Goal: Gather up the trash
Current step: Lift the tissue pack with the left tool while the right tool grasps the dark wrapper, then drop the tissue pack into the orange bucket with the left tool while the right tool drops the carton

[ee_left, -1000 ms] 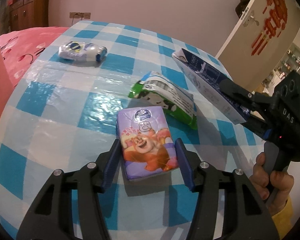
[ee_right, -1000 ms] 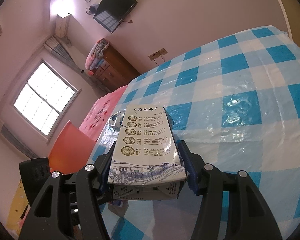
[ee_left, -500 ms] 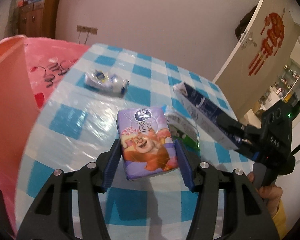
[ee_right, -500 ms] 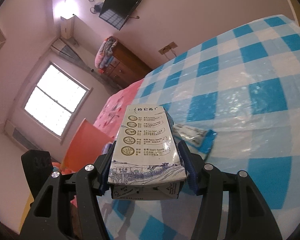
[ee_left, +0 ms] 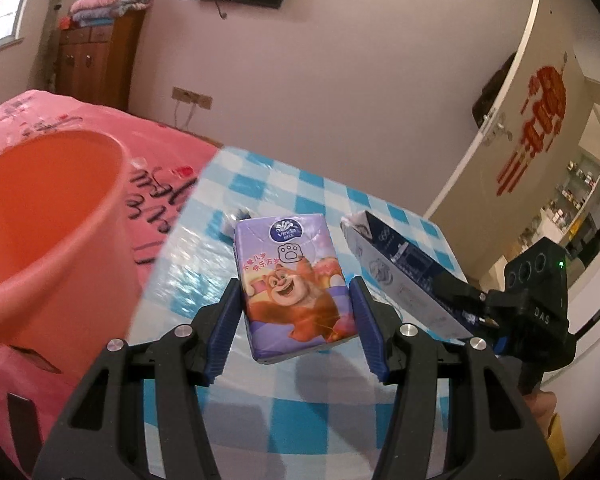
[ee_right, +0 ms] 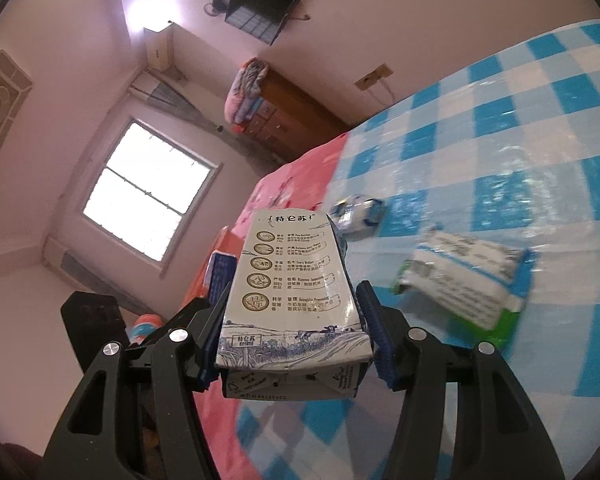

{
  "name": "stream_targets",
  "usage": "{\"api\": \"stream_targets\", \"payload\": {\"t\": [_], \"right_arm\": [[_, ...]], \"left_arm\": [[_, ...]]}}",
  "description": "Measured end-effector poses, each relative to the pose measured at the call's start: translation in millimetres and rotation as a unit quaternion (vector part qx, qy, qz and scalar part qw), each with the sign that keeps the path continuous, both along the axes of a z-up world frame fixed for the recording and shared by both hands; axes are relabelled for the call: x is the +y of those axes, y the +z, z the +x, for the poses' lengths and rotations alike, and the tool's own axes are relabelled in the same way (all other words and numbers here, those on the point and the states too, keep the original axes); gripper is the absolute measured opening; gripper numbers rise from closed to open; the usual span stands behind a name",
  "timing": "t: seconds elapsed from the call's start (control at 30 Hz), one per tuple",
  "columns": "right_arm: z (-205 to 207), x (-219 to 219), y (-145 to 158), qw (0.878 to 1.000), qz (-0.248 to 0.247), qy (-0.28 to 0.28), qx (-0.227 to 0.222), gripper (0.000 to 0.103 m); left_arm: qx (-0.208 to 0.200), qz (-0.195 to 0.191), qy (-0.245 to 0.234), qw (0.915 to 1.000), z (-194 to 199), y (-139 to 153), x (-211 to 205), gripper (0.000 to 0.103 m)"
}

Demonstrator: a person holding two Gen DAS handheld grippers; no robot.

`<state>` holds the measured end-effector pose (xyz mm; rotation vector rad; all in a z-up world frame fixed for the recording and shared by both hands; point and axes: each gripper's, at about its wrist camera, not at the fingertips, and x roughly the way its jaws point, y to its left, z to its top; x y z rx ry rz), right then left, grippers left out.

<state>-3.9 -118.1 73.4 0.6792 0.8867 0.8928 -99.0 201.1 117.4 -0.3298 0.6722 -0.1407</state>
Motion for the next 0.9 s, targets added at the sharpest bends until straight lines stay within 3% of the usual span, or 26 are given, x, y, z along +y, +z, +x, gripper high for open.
{"api": "stream_targets", "payload": {"t": [0.43,0.7,0.9], "right_arm": [[2,98,63,0.993,-0.003,0.106,-0.045,0.060],[4,178,97,0.983,-0.020,0.164,-0.079,0.060],[5,229,103,0.977,-0.042,0.189,-0.089,0.060]], "left_arm": [[-0.041,0.011,0.101,0.9940,-27,32,81,0.056],[-0.031,0.026,0.151,0.9877,-28,28,122,0.056],[-0.020,0.045,0.172,0.9839,-26,23,140,0.055]]}}
